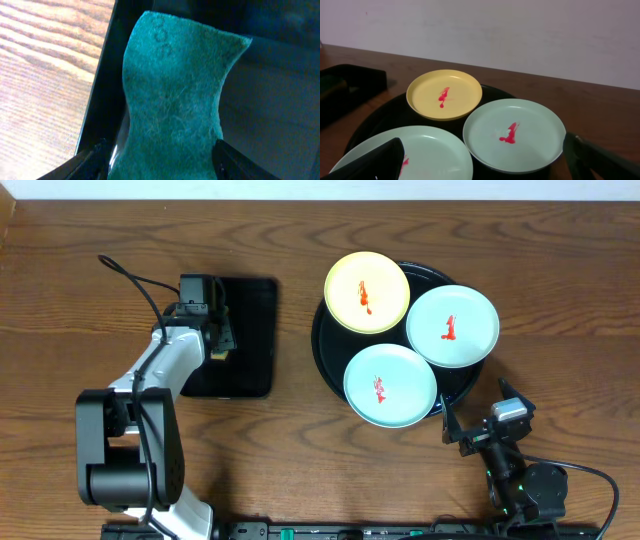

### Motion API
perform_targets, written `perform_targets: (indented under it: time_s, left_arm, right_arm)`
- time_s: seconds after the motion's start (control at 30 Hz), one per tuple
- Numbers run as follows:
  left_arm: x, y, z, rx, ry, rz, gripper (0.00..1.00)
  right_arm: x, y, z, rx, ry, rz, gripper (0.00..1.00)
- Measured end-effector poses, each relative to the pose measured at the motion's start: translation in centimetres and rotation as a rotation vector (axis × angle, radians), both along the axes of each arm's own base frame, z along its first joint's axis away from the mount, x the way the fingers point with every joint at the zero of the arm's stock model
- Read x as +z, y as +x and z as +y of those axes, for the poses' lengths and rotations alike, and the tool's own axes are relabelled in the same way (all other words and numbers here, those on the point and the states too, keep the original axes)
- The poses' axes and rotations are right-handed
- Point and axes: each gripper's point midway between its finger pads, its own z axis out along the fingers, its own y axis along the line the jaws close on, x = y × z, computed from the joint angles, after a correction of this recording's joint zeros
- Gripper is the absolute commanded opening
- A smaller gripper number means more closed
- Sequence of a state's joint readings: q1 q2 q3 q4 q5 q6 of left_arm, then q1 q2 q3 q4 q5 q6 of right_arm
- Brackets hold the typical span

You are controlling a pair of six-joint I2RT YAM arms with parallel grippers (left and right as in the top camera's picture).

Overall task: Clean dirty plates on tray and stack at the side
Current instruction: 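Grasp the green sponge with the left gripper and lift it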

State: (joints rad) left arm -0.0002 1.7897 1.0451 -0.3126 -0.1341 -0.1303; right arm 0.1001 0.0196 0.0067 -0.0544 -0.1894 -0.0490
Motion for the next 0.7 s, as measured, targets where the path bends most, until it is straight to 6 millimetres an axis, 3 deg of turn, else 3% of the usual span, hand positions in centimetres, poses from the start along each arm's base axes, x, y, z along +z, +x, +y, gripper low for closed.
perform_targets:
  time_s: [0.27, 0.7]
  left_arm:
    - [-1.6, 0.2, -0.1, -0.002, -0.003, 0.021, 0.57]
    - [-2.0, 0.1, -0.8, -0.017, -0.04, 0.03, 0.25]
  right_arm:
    - [0.0, 0.0, 0.0, 0.0, 0.0, 0.0, 0.99]
    - [0.0, 0.0, 0.0, 0.0, 0.0, 0.0, 0.99]
